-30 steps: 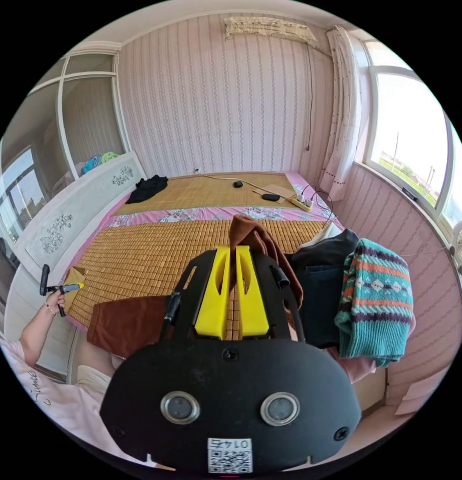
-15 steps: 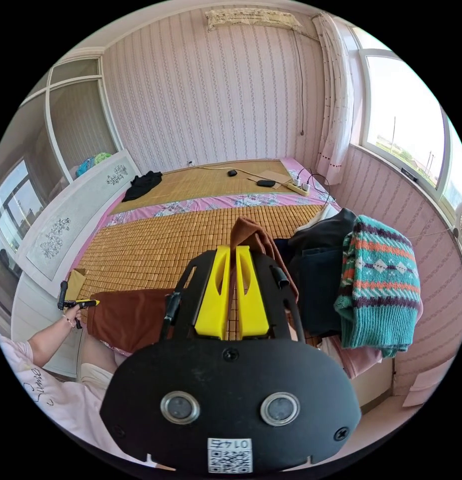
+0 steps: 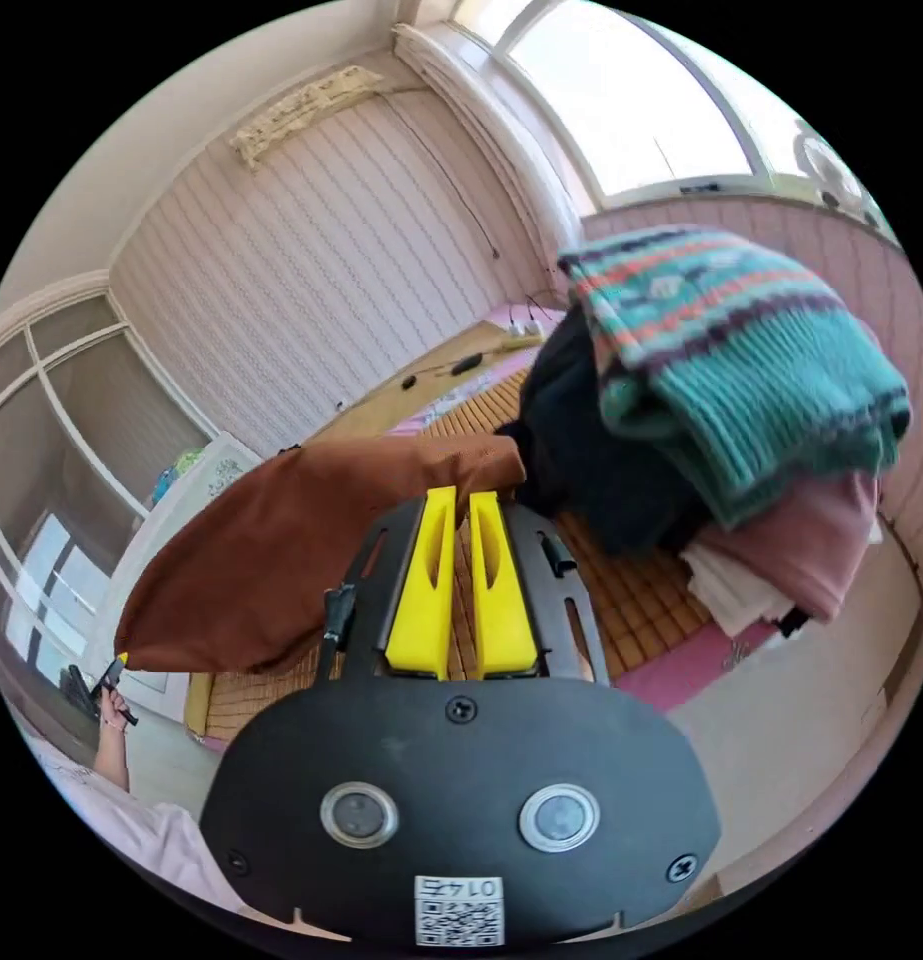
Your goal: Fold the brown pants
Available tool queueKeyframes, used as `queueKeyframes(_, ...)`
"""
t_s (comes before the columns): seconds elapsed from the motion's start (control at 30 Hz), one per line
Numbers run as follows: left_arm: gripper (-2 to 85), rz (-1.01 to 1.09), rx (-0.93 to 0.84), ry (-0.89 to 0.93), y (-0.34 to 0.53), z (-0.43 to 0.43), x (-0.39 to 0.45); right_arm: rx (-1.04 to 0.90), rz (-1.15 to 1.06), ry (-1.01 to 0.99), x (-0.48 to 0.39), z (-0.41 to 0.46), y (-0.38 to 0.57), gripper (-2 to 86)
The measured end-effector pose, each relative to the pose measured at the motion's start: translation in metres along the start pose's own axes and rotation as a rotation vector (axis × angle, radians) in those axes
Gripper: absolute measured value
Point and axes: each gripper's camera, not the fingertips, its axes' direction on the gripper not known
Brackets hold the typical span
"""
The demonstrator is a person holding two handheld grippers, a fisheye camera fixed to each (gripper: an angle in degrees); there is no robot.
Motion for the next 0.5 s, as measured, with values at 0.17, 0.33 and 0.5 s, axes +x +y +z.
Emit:
queueKeyframes(0.17,0.0,-0.493,-0.430,-0.108,0.130,0.080,-0.067,-0.414,0.119,0.197,0.036,0.076,0.073,2.5)
queueKeyframes(0.33,-0.7,-0.621,-0.302,-0.046,0.146,0.069,-0.075,-0.370,0.029,0.257,0.005,0.077,0.045,5.0)
queueKeyframes(0.5,1.5,-0.494,-0.304,-0.107,0.100,0.074,-0.065,-0.168,-0.041,0.285,-0.048,0.076,-0.005,6.8)
